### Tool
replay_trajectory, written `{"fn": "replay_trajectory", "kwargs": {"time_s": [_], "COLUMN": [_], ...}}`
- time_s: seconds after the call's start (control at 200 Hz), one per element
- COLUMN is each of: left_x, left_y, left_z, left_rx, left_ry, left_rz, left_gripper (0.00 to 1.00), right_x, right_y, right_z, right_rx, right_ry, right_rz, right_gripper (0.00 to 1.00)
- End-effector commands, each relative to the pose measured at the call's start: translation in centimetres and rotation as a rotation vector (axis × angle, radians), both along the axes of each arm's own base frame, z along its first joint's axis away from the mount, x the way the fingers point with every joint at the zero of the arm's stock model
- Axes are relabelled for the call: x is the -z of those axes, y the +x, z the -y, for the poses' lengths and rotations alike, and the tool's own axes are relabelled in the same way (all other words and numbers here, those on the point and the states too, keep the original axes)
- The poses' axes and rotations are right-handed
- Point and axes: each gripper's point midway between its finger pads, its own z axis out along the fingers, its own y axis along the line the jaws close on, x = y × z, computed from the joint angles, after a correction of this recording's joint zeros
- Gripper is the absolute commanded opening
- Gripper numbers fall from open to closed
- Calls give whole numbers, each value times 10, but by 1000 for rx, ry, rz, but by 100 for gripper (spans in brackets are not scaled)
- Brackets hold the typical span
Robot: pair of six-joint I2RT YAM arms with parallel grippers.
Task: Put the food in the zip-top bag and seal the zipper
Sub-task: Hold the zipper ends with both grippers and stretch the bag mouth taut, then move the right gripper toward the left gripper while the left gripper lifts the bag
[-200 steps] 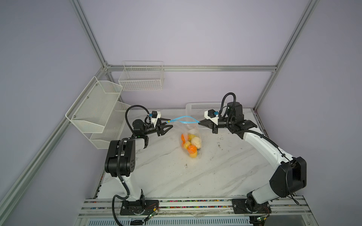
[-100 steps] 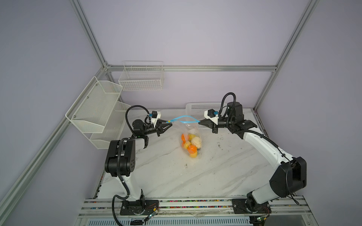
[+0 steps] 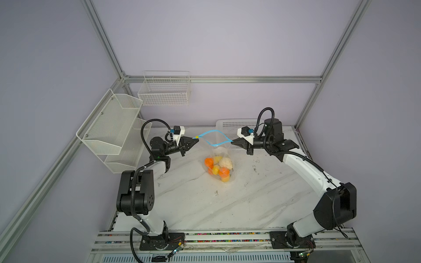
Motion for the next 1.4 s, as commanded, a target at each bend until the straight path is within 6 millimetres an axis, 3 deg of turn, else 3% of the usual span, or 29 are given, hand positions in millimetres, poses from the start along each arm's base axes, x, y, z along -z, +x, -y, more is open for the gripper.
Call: {"fn": "replay_trajectory", "kwargs": {"time_s": [0.0, 0.25, 0.28, 0.55, 0.645, 0.825, 0.865, 0.98, 1.135, 1.28, 1.395], "left_x": [-12, -11, -22, -40, -47, -47, -45, -37, -37, -30, -30], "left_y": [-10, -26, -34, -72, -80, -96, -96, -90, -79, -85, -87], "left_z": [-1, 0, 1, 19, 22, 46, 52, 65, 84, 102, 104], "left_rx": [-56, -188, -205, -259, -264, -183, -173, -152, -109, -61, -62], "left_ry": [-3, 28, 45, 106, 105, 107, 112, 128, 136, 154, 162], "left_rz": [62, 34, 69, 70, 64, 66, 66, 56, 46, 55, 64], "left_gripper": [0, 0, 0, 0, 0, 0, 0, 0, 0, 0, 0], "right_x": [-20, -37, -39, -64, -64, -62, -71, -64, -41, -21, -14], "right_y": [-1, 6, 7, 6, 4, -2, -11, -19, -24, -19, -19], "right_z": [3, 10, 11, 21, 26, 37, 41, 46, 49, 52, 54], "right_rx": [12, 89, 104, 172, 199, 261, 273, 280, 278, 306, 315], "right_ry": [17, 10, 8, -2, -29, -38, -23, -18, -37, -72, -83], "right_rz": [44, 80, 90, 109, 85, 66, 91, 112, 119, 107, 96], "right_gripper": [0, 0, 0, 0, 0, 0, 0, 0, 0, 0, 4]}}
